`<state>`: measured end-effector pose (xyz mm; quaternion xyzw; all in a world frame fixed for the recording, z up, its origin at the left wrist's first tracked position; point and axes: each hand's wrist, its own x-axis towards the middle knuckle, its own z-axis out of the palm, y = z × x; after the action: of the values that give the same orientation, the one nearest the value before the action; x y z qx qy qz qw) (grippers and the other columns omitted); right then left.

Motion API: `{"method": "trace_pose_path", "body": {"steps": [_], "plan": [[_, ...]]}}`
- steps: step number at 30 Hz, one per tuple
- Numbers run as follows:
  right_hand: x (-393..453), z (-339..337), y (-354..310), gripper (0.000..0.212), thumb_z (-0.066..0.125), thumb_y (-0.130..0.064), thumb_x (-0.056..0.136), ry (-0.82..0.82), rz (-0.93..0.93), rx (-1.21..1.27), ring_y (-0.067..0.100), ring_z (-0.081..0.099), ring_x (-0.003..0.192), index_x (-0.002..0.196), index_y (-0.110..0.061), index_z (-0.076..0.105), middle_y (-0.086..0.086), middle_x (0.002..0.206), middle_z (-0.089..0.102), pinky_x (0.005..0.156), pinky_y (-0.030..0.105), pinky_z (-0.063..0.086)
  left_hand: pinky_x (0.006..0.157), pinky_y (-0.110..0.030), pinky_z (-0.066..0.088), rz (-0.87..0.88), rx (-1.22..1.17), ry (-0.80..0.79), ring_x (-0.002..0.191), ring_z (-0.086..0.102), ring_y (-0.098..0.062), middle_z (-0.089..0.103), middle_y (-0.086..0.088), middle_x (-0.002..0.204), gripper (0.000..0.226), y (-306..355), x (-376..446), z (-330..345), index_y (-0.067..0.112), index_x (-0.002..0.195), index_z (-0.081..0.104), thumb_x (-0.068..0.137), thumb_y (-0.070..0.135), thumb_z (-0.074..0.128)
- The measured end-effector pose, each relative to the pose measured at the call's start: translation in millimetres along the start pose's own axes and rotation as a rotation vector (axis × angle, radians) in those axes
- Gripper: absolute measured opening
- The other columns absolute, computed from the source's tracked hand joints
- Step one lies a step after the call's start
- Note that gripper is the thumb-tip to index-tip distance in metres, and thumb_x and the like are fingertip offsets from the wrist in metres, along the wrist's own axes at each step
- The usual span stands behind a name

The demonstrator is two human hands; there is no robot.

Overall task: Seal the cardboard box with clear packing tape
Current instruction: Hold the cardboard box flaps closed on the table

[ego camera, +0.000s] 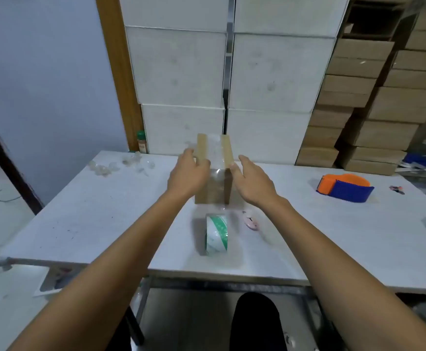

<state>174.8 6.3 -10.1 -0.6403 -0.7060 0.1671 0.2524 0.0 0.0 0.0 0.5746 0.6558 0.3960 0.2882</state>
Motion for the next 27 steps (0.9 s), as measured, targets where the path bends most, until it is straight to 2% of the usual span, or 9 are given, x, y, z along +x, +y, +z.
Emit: {"method": "trace_pose_path", "body": {"steps": [4,6,8,10,13,18,22,25,27], "plan": [[-14.9,12.4,25.4,0.059,0.030,-0.051,0.112,0.063,0.066,0.036,0.033,0.052,0.141,0.159,-0.018,0.041,0.009,0.157,0.056,0.106,0.048,0.044,0.108,-0.044,0.049,-0.127,-0.198,0.031,0.129,0.061,-0.027,0.058,-0.006,0.149,0.074,-18.6,-16.7,-2.1,0.017,0.159,0.031,0.098,0.050,0.057],[-24.9,22.3,38.1,0.057,0.032,-0.049,0.112,0.059,0.097,0.025,0.034,0.053,0.140,0.156,-0.016,0.046,0.010,0.154,0.058,0.108,0.048,0.045,0.095,-0.040,0.049,-0.173,-0.239,0.002,0.100,0.062,-0.013,0.064,0.003,0.111,0.064,-26.4,-28.5,2.4,0.014,0.152,0.037,0.099,0.044,0.056],[-34.5,28.3,47.6,0.055,0.035,-0.045,0.112,0.047,0.095,-0.046,0.036,0.051,0.140,0.155,-0.013,0.049,0.013,0.153,0.059,0.111,0.051,0.044,0.079,-0.036,0.045,-0.182,-0.275,-0.022,0.085,0.056,-0.014,0.054,0.006,0.091,0.043,-29.7,-35.2,7.0,0.012,0.129,0.050,0.099,0.042,0.055],[-44.0,34.1,55.0,0.054,0.040,-0.043,0.111,0.048,0.090,-0.108,0.038,0.050,0.141,0.153,-0.011,0.051,0.014,0.152,0.059,0.112,0.052,0.041,0.075,-0.035,0.046,-0.172,-0.317,-0.073,0.088,0.055,-0.021,0.056,0.001,0.094,0.036,-29.6,-40.8,11.7,0.012,0.106,0.053,0.096,0.047,0.057],[-60.3,42.5,61.0,0.052,0.049,-0.041,0.105,0.082,0.093,-0.160,0.037,0.050,0.136,0.147,-0.012,0.058,0.012,0.147,0.063,0.109,0.050,0.040,0.080,-0.040,0.043,-0.138,-0.361,-0.104,0.089,0.053,-0.021,0.056,-0.007,0.097,0.027,-27.6,-44.6,17.6,0.020,0.100,0.054,0.095,0.046,0.060],[-69.1,58.4,70.9,0.033,0.060,-0.034,0.094,0.130,0.101,-0.207,0.034,0.057,0.113,0.120,-0.015,0.072,0.009,0.122,0.070,0.088,0.043,0.046,0.096,-0.044,0.057,-0.153,-0.409,-0.032,0.102,0.074,-0.025,0.080,-0.007,0.102,0.020,-27.5,-42.7,27.4,0.020,0.084,0.069,0.097,0.036,0.066],[-66.3,57.0,70.8,0.016,0.058,-0.024,0.104,0.157,0.072,-0.052,0.028,0.062,0.098,0.117,-0.015,0.061,0.007,0.111,0.071,0.077,0.041,0.052,0.093,-0.033,0.058,-0.159,-0.493,-0.046,0.090,0.074,-0.013,0.077,0.003,0.095,0.013,-28.2,-38.6,34.4,0.026,0.090,0.071,0.101,0.028,0.064],[-63.1,46.2,58.7,0.013,0.053,-0.025,0.108,0.125,0.154,0.368,0.031,0.067,0.093,0.118,-0.017,0.053,0.005,0.105,0.069,0.077,0.048,0.055,0.091,-0.033,0.058,-0.161,-0.526,-0.053,0.084,0.072,-0.009,0.075,0.004,0.096,0.016,-30.1,-36.9,38.4,0.025,0.091,0.071,0.103,0.023,0.061],[-59.2,35.9,46.6,0.007,0.056,-0.027,0.108,0.101,0.155,0.579,0.022,0.065,0.083,0.114,-0.026,0.053,0.003,0.103,0.074,0.068,0.039,0.054,0.088,-0.032,0.059,-0.163,-0.536,-0.046,0.085,0.071,-0.009,0.076,0.003,0.097,0.019,-33.1,-35.3,41.2,0.025,0.090,0.071,0.104,0.020,0.059]]}}
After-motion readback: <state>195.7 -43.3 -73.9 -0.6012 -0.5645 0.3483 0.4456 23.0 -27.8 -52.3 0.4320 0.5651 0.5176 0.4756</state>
